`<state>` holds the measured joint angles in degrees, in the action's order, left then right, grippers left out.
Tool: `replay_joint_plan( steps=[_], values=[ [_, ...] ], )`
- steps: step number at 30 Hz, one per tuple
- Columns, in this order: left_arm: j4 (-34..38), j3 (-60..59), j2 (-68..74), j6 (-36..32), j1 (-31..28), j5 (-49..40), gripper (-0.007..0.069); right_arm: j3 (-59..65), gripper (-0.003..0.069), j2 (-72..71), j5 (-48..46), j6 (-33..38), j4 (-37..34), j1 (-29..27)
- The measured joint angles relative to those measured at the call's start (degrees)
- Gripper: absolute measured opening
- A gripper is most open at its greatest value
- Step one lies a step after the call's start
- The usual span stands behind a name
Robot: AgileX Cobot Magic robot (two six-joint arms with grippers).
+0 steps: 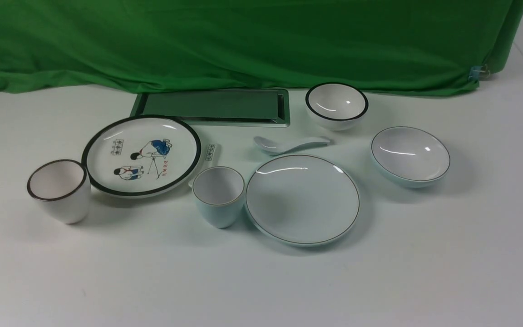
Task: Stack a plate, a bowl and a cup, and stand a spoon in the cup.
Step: Use the right arm to grab a blue rice bowl
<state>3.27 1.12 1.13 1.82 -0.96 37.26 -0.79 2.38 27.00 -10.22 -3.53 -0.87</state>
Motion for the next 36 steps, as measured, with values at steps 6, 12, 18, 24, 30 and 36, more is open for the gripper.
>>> replay_joint_plan(
  steps=[6, 12, 18, 24, 30, 36],
  values=[
    [-0.08, 20.75, 13.37, 2.08, 0.0, -18.32, -0.0029, -13.92, 0.002, 11.24, -6.57, 10.21, 0.0, 0.0],
    [-0.15, 36.63, 35.86, 2.38, 0.0, -34.58, -0.0029, -24.04, 0.0015, 34.02, -11.34, 17.77, 0.0, 0.0],
    [7.11, 48.25, 53.61, -6.33, 1.75, -62.06, -0.0029, -39.85, 0.0015, 57.14, -39.45, 13.33, -0.07, 3.78],
    [22.81, 51.61, 65.74, -17.22, 6.47, -68.94, -0.0027, -59.0, 0.0115, 78.97, -55.99, 19.39, -0.56, 8.41],
    [26.08, 52.62, 71.99, -21.59, 16.15, -69.1, -0.0013, -78.98, 0.0424, 99.28, -62.33, 20.54, -0.6, 8.47],
    [16.34, 58.72, 78.18, -14.5, 19.75, -73.24, -0.0007, -96.89, 0.0477, 116.3, -70.22, 19.75, -0.97, 6.93]
  ],
)
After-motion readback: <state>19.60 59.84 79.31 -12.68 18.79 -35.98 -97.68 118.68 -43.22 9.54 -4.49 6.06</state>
